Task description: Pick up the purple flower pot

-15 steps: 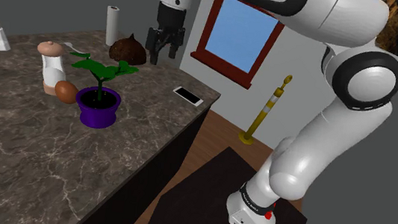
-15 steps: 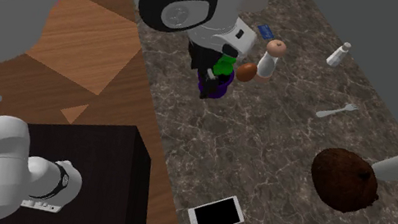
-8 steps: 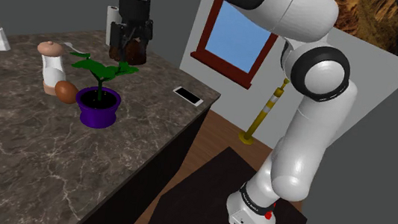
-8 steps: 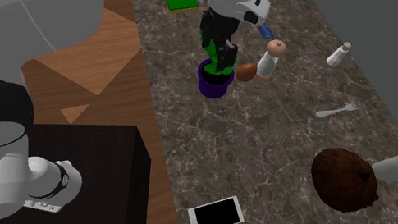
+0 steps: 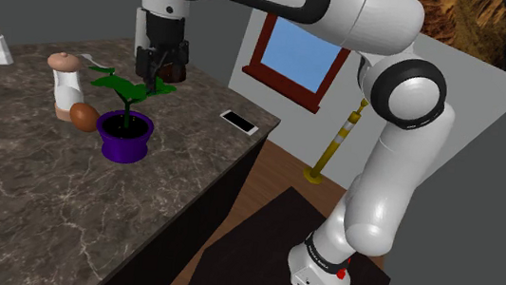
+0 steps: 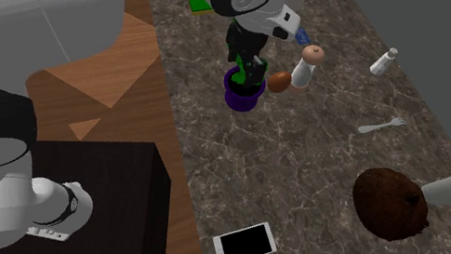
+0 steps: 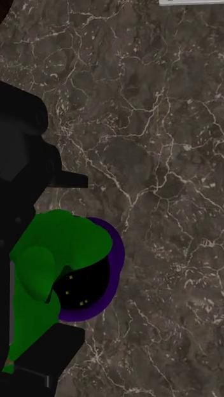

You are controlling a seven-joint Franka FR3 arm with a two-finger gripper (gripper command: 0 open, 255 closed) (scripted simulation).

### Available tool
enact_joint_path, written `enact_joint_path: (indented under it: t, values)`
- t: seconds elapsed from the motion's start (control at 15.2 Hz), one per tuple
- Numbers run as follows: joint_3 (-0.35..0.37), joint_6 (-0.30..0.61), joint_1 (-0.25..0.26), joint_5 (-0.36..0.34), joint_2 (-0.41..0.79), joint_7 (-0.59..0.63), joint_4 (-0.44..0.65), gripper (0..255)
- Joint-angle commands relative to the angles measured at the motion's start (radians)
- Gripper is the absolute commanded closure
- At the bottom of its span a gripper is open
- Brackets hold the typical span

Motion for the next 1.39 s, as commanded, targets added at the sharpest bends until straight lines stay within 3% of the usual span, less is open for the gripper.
enact_joint_path:
  t: [0.0,0.07,0.66,1.32]
  values:
    - [0.000,0.009,0.000,0.000,-0.001,0.001,-0.009,0]
    - [0.000,0.009,0.000,0.000,0.000,0.001,-0.009,255]
    - [0.000,0.009,0.000,0.000,-0.001,0.001,-0.009,255]
    - [0.003,-0.146,0.012,-0.010,0.041,0.003,0.186,255]
